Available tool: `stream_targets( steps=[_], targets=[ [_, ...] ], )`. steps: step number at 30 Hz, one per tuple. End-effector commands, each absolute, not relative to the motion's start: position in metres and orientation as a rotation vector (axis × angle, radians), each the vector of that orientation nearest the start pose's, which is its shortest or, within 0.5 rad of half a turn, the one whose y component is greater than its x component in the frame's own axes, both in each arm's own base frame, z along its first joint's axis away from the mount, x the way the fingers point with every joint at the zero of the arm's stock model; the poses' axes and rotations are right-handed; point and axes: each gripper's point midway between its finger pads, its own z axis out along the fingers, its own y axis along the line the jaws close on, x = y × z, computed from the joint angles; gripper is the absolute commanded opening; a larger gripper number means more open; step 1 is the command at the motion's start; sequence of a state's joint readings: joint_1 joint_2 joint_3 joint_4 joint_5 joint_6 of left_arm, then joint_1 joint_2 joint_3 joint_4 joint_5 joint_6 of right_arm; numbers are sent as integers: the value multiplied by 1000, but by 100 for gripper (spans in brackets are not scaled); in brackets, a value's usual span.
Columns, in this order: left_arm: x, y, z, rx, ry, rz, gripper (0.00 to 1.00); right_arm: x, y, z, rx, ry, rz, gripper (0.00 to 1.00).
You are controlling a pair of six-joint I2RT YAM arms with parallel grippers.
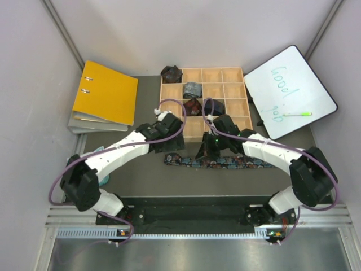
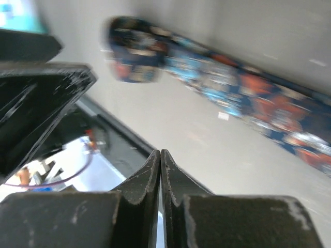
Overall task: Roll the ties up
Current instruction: Roll the tie at the center of the board.
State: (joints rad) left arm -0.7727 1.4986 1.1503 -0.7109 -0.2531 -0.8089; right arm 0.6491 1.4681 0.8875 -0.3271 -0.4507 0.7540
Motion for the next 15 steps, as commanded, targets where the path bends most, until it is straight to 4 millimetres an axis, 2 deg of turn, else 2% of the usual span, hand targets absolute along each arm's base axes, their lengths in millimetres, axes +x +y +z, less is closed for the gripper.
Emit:
stream_targets(
  steps=[1,2,3,5,6,8,9,15],
  targets=[
    [261,-199,126,-168,2561,-270,78,224,340,148,-151,2572,1297,2],
    [261,-192,131,-183,2546,-286,78,229,349,151,-147,2571,1314,2],
    [257,-185,125,-184,2559,-285,78,229,356,152,-156,2570,1327,1],
    [259,-169,130,-220,2535,-297,77,231,372,162,-174,2551,1360,0],
    [255,-163,125,-228,2547,-298,77,234,378,154,-168,2575,1354,0],
    [255,-152,127,-246,2527,-300,77,237,391,160,-185,2562,1377,0],
    [253,-148,124,-251,2532,-292,77,239,395,150,-182,2594,1356,0],
    [245,-135,117,-262,2539,-297,76,242,413,135,-206,2643,1322,0]
  ],
)
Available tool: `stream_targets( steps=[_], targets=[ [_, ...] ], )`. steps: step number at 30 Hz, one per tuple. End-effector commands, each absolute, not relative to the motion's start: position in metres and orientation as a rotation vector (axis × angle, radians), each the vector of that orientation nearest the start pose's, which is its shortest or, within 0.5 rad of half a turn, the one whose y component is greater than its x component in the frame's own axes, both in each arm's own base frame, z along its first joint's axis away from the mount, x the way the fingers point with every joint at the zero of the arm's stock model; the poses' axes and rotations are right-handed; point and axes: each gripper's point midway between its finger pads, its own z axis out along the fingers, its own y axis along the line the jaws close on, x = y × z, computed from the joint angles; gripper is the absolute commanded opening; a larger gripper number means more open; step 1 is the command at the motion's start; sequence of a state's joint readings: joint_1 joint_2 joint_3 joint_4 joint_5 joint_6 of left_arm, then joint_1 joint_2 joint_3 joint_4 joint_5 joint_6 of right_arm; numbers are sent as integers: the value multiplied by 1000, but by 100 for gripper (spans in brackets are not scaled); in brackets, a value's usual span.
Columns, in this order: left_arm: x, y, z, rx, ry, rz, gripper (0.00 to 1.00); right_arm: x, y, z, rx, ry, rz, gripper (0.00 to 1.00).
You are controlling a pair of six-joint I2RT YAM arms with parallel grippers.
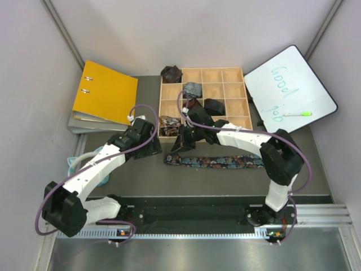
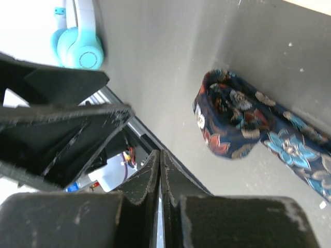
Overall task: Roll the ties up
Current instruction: Roll the tie at the center of the board.
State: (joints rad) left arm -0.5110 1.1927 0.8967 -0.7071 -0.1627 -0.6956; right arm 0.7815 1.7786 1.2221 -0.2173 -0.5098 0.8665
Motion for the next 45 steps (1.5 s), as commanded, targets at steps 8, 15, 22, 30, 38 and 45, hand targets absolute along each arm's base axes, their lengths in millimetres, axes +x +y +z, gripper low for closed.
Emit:
stream_targets(
  steps=[8,15,22,30,38,45],
  targets=[
    [242,-137,113,-264,2536,-348,76,245,416,107,-201,2705,1275,0],
    [241,-140,106,-269,2552,-371,75,242,407,82,-198,2750,1207,0],
    [245,-147,104,-279,2555,-407,74,240,392,56,-210,2796,1115,0],
    [245,-160,93,-290,2576,-492,73,240,377,37,-198,2821,1072,0],
    [247,-179,80,-268,2581,-617,73,242,366,27,-185,2831,1053,0],
    [250,-193,69,-242,2584,-708,70,245,356,20,-165,2841,1041,0]
  ],
)
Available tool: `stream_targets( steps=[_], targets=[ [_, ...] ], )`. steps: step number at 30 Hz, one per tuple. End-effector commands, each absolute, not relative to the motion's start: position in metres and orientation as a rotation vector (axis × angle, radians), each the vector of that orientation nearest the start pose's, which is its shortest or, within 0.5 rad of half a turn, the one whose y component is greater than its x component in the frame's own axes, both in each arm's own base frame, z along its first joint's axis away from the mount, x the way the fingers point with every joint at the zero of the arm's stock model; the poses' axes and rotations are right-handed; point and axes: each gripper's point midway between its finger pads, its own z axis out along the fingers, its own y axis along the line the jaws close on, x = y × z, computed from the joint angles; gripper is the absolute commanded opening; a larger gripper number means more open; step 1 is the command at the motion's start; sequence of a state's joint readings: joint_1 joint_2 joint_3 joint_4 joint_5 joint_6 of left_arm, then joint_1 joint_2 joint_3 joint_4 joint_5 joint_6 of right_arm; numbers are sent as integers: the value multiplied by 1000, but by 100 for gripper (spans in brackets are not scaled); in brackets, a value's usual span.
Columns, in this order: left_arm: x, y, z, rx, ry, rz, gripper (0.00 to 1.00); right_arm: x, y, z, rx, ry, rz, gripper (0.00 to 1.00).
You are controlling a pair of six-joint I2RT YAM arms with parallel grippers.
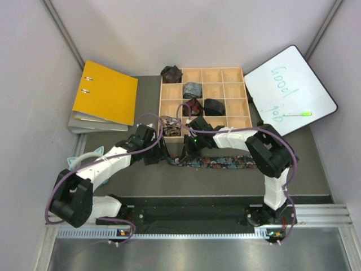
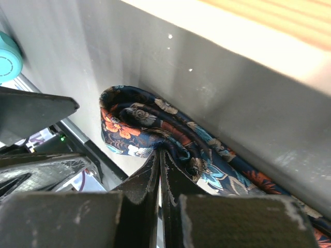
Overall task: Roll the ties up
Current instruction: Roll the tie at the center of the board.
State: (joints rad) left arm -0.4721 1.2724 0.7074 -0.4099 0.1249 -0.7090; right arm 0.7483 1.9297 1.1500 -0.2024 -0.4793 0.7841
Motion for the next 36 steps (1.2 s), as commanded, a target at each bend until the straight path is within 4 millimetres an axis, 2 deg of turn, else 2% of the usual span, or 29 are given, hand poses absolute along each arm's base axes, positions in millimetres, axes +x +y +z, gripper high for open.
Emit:
stream_targets(
  steps=[1,13,23,27,28,31,34,35,36],
  targets=[
    [250,-196,66,-231,2585,-729,70,246,356,20,-166,2838,1043,0],
    [252,-207,49,-207,2593,-791,66,246,355,16,-165,2846,1046,0],
    [250,-209,30,-218,2618,-807,51,247,353,13,-160,2853,1040,0],
    [250,-211,26,-218,2620,-821,37,249,351,12,-154,2854,1035,0],
    [250,-212,26,-219,2619,-824,27,248,351,11,-156,2858,1035,0],
    [252,-214,29,-220,2611,-840,12,249,352,12,-157,2857,1038,0],
    [253,-210,34,-251,2620,-799,6,252,353,16,-155,2851,1041,0],
    [250,-200,30,-285,2653,-726,3,255,355,20,-159,2843,1046,0],
    [253,-199,36,-303,2642,-705,2,256,355,25,-161,2838,1048,0]
  ],
)
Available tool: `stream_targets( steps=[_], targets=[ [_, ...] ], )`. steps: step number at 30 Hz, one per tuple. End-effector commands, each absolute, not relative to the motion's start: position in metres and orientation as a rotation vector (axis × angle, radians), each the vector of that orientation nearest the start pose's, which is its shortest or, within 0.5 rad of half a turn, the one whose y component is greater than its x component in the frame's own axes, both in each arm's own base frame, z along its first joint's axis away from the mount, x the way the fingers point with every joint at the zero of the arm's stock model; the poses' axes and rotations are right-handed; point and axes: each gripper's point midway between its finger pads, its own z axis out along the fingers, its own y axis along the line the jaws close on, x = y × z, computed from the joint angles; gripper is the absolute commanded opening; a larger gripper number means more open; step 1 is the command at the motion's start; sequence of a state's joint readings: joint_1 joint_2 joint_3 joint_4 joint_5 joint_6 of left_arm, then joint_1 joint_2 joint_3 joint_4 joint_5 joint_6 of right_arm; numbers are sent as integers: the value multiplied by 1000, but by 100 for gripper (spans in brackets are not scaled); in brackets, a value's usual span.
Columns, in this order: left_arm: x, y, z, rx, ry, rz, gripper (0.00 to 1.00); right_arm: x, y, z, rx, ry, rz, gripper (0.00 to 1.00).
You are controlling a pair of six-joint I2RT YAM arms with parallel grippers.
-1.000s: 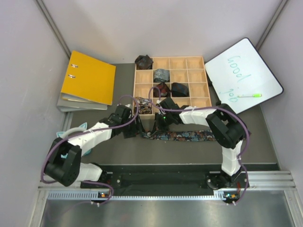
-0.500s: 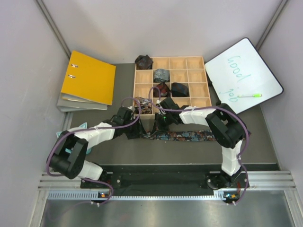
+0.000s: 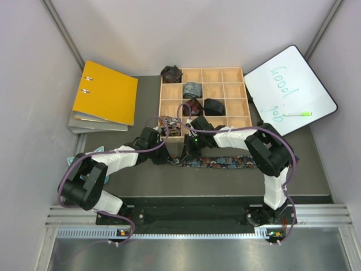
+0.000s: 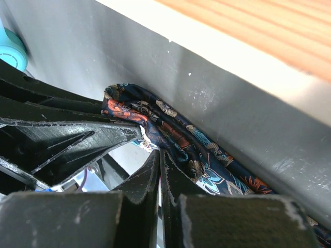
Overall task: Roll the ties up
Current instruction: Roll the tie at the center of the board.
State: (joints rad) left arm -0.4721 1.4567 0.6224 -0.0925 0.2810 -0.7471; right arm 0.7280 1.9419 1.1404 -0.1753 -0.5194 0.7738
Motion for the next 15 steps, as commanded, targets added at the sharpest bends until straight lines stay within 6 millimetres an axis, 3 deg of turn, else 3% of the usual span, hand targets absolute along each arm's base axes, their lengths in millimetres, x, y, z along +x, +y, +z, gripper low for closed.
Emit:
stream_targets(
  steps=[1,5,9,15],
  targets=[
    [253,-195,37,-315,2651,-677,1,256,356,29,-164,2835,1051,0],
    [253,-178,48,-362,2664,-543,0,266,357,64,-179,2760,1071,0],
    [256,-168,68,-364,2645,-455,0,263,357,86,-187,2723,1116,0],
    [257,-152,84,-339,2628,-301,0,255,360,100,-165,2687,1201,0]
  ],
)
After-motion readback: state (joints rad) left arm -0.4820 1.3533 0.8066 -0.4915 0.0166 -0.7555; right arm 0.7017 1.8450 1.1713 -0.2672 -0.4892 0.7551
